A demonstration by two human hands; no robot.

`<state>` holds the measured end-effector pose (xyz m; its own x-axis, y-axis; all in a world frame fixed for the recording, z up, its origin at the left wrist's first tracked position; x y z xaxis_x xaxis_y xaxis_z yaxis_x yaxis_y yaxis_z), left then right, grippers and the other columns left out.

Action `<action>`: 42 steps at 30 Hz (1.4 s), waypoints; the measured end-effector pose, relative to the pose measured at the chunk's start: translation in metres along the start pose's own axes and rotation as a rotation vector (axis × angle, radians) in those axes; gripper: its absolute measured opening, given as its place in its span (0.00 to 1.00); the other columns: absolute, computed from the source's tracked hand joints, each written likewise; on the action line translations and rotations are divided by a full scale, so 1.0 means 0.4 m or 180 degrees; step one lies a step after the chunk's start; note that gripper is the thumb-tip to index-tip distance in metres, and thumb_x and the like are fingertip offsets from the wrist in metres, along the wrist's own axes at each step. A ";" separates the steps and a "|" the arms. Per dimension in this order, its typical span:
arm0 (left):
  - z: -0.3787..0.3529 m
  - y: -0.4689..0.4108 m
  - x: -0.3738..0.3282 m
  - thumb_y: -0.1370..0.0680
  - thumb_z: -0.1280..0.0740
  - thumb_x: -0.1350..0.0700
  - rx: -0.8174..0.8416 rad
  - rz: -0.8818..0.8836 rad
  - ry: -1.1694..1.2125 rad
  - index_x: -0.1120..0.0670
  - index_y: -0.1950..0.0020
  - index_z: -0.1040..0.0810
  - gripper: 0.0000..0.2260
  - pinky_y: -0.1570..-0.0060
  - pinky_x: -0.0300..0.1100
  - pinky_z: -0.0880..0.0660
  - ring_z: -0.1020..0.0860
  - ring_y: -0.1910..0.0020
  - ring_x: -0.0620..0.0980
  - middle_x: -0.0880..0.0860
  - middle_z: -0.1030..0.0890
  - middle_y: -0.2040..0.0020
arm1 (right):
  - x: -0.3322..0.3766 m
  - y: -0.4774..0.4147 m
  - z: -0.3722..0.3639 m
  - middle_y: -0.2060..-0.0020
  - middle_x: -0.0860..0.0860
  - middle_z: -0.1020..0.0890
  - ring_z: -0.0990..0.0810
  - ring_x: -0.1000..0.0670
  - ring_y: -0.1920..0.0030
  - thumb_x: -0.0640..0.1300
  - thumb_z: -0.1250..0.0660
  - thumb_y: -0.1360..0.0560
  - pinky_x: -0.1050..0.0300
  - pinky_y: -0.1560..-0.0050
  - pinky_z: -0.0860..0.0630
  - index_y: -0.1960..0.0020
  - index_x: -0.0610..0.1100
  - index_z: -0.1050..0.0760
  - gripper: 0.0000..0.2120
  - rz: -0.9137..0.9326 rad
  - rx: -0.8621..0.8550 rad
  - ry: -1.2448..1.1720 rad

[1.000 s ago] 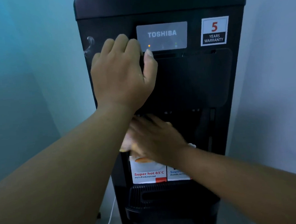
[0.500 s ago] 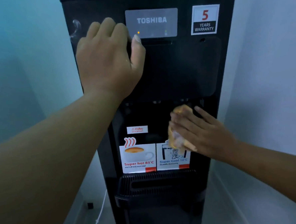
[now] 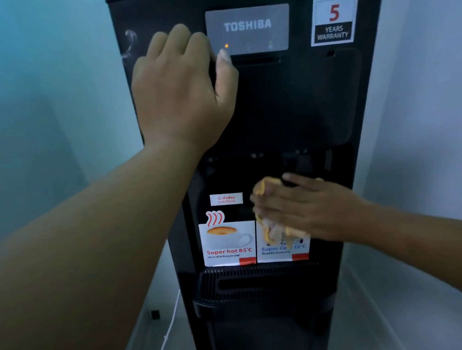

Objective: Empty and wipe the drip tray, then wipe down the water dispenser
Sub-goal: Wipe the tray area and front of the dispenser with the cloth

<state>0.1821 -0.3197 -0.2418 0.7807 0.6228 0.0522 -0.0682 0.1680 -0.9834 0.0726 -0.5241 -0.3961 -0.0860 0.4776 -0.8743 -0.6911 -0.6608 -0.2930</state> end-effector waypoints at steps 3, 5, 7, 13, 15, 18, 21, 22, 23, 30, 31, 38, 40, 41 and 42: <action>0.002 -0.001 -0.002 0.20 0.49 0.46 0.0040 0.0010 -0.0001 0.58 0.54 0.25 0.19 0.59 0.45 0.42 0.29 0.54 0.57 0.56 0.24 0.55 | 0.009 -0.110 0.016 0.26 0.45 0.34 0.35 0.45 0.26 0.53 0.42 0.19 0.45 0.28 0.34 0.24 0.42 0.37 0.27 -0.0883 -0.0180 -0.0041; 0.005 -0.002 -0.001 0.20 0.49 0.46 0.0066 -0.0001 -0.0023 0.58 0.54 0.25 0.19 0.59 0.45 0.42 0.28 0.54 0.57 0.56 0.24 0.54 | 0.045 -0.249 0.030 0.30 0.46 0.27 0.28 0.45 0.31 0.56 0.40 0.22 0.48 0.33 0.30 0.28 0.42 0.33 0.28 -0.1136 -0.0417 -0.0195; 0.004 -0.002 0.001 0.20 0.49 0.46 0.0073 -0.0005 -0.0035 0.57 0.54 0.25 0.19 0.59 0.44 0.42 0.28 0.53 0.57 0.56 0.24 0.54 | 0.087 -0.362 0.038 0.41 0.42 0.23 0.28 0.42 0.39 0.47 0.37 0.26 0.48 0.37 0.28 0.38 0.39 0.33 0.20 -0.0871 -0.0653 -0.0446; -0.001 -0.006 0.006 0.20 0.48 0.47 0.0066 -0.0018 -0.0011 0.58 0.54 0.24 0.19 0.59 0.45 0.41 0.28 0.54 0.58 0.57 0.23 0.55 | 0.127 -0.207 -0.018 0.26 0.52 0.33 0.36 0.47 0.25 0.48 0.43 0.18 0.46 0.25 0.39 0.26 0.49 0.33 0.20 0.0628 0.0092 0.0079; 0.000 -0.006 0.001 0.20 0.48 0.47 0.0123 0.0009 -0.0028 0.59 0.54 0.24 0.19 0.59 0.45 0.41 0.28 0.54 0.58 0.57 0.23 0.54 | 0.092 -0.084 -0.019 0.24 0.52 0.35 0.39 0.46 0.24 0.47 0.39 0.19 0.46 0.25 0.41 0.27 0.51 0.32 0.21 0.0572 0.0213 0.0108; 0.011 -0.003 -0.008 0.20 0.46 0.49 0.0173 -0.0028 0.0015 0.60 0.54 0.24 0.18 0.59 0.45 0.43 0.27 0.54 0.59 0.58 0.23 0.55 | 0.035 0.093 0.015 0.25 0.49 0.35 0.37 0.44 0.25 0.36 0.49 0.17 0.44 0.27 0.39 0.28 0.46 0.30 0.20 0.0021 0.0210 -0.0107; 0.023 -0.003 -0.009 0.20 0.44 0.50 0.0145 0.0001 -0.0003 0.60 0.55 0.24 0.16 0.59 0.45 0.42 0.27 0.56 0.59 0.59 0.23 0.56 | 0.006 0.162 0.066 0.25 0.44 0.35 0.36 0.40 0.26 0.35 0.45 0.20 0.42 0.27 0.36 0.27 0.42 0.32 0.21 -0.0237 0.0475 -0.0273; 0.025 -0.002 -0.011 0.20 0.44 0.50 0.0150 0.0013 0.0000 0.60 0.55 0.24 0.16 0.60 0.45 0.42 0.27 0.56 0.59 0.59 0.23 0.56 | 0.008 0.162 0.086 0.26 0.42 0.33 0.33 0.40 0.27 0.34 0.41 0.22 0.43 0.29 0.33 0.29 0.42 0.30 0.22 -0.0338 0.0528 -0.0393; 0.025 -0.001 -0.011 0.20 0.43 0.51 0.0163 0.0026 0.0000 0.60 0.56 0.24 0.15 0.60 0.46 0.42 0.27 0.57 0.59 0.58 0.23 0.57 | 0.014 0.155 0.106 0.29 0.42 0.29 0.30 0.39 0.29 0.33 0.36 0.25 0.43 0.32 0.30 0.31 0.42 0.27 0.22 -0.0523 0.0527 -0.0559; 0.068 0.008 -0.025 0.21 0.41 0.52 0.0365 0.0039 -0.0016 0.60 0.56 0.23 0.14 0.61 0.51 0.37 0.27 0.59 0.60 0.59 0.23 0.58 | 0.024 0.068 0.303 0.50 0.43 0.19 0.22 0.43 0.60 0.39 0.45 0.20 0.53 0.62 0.26 0.39 0.43 0.29 0.12 -0.1437 -0.0437 -0.1619; 0.075 0.011 -0.027 0.21 0.41 0.52 0.0404 0.0055 -0.0032 0.60 0.56 0.23 0.13 0.61 0.51 0.37 0.27 0.59 0.60 0.59 0.23 0.58 | 0.009 0.054 0.330 0.49 0.43 0.21 0.23 0.44 0.58 0.40 0.46 0.20 0.53 0.59 0.27 0.38 0.43 0.30 0.12 -0.1444 -0.0627 -0.1600; 0.123 0.030 -0.039 0.22 0.41 0.52 0.0554 0.0135 -0.0016 0.59 0.56 0.22 0.14 0.61 0.51 0.35 0.28 0.61 0.60 0.58 0.24 0.59 | -0.211 -0.093 0.420 0.47 0.39 0.21 0.23 0.37 0.49 0.39 0.31 0.26 0.42 0.49 0.26 0.38 0.40 0.25 0.17 -0.2600 -0.1319 -0.1497; 0.133 0.034 -0.042 0.22 0.41 0.51 0.0556 0.0126 0.0006 0.59 0.55 0.22 0.14 0.61 0.50 0.35 0.28 0.61 0.59 0.57 0.24 0.59 | -0.248 -0.146 0.420 0.49 0.42 0.21 0.23 0.39 0.52 0.43 0.33 0.25 0.43 0.51 0.26 0.41 0.39 0.22 0.14 -0.2855 -0.1217 -0.1526; 0.135 0.037 -0.042 0.22 0.41 0.51 0.0554 0.0130 0.0025 0.59 0.55 0.22 0.14 0.61 0.50 0.36 0.28 0.61 0.59 0.57 0.24 0.59 | -0.257 -0.168 0.417 0.51 0.43 0.21 0.23 0.40 0.53 0.46 0.34 0.25 0.46 0.53 0.26 0.43 0.39 0.22 0.14 -0.2890 -0.1152 -0.1516; 0.140 0.036 -0.041 0.22 0.41 0.51 0.0541 0.0133 0.0038 0.59 0.55 0.22 0.14 0.62 0.50 0.36 0.29 0.61 0.59 0.57 0.24 0.59 | -0.262 -0.189 0.416 0.53 0.45 0.21 0.23 0.42 0.54 0.48 0.36 0.24 0.48 0.55 0.27 0.44 0.40 0.22 0.14 -0.2900 -0.1114 -0.1503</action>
<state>0.1334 -0.2847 -0.2472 0.7821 0.6230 0.0090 -0.2040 0.2696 -0.9411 0.0146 -0.4279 -0.2179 0.0367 0.9977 -0.0570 -0.3982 -0.0377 -0.9165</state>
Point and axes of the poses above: each hand's wrist, its own y-axis away from the middle knuckle, its own z-axis out of the back of the hand, x = y × z, the point moved 1 cm from there along -y, towards the middle knuckle
